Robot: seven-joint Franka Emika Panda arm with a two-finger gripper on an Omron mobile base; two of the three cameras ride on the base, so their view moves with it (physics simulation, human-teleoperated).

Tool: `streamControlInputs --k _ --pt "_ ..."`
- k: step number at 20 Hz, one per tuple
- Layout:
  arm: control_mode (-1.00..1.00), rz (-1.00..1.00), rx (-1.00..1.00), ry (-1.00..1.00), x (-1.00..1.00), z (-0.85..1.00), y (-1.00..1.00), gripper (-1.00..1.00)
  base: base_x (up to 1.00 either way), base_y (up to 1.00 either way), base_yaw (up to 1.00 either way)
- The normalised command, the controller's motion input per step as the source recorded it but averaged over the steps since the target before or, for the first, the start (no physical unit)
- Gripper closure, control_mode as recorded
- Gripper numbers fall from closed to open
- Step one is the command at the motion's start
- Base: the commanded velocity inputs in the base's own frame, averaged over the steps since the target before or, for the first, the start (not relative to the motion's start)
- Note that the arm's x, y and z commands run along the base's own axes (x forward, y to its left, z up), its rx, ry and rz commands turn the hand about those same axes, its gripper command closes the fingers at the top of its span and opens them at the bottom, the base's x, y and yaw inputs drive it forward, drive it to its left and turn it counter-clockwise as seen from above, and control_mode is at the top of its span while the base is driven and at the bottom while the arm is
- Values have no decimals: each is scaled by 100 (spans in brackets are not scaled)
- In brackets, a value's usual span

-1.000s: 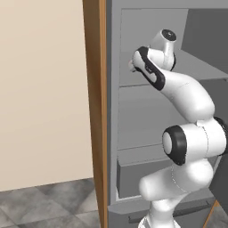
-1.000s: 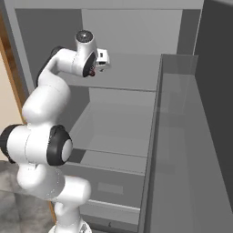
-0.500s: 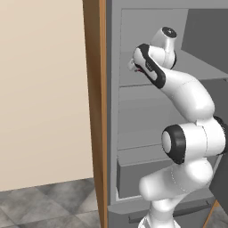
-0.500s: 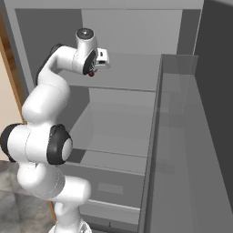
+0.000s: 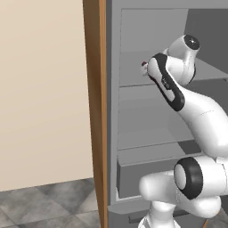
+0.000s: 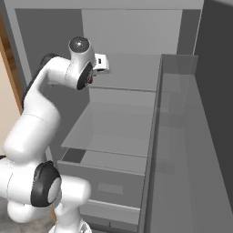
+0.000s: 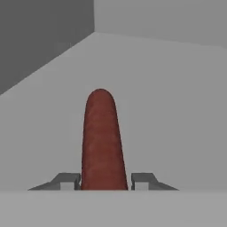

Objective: Move the hot dog bun to the plate on the dining table and place the condiment next to that plate. Then navigate to the fridge and take the sausage and place it on the plate as well.

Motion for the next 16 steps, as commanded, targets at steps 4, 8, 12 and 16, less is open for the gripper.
streamControlInputs --k 4,8,12,16 --pt "-100 -9 -1 0 -100 75 -21 100 0 0 0" --pt "-100 -12 -7 8 -100 45 -2 100 0 0 0" --pt "-100 -13 -5 11 -100 3 0 100 0 0 0" --pt "-100 -12 0 22 -91 -47 0 100 0 0 0"
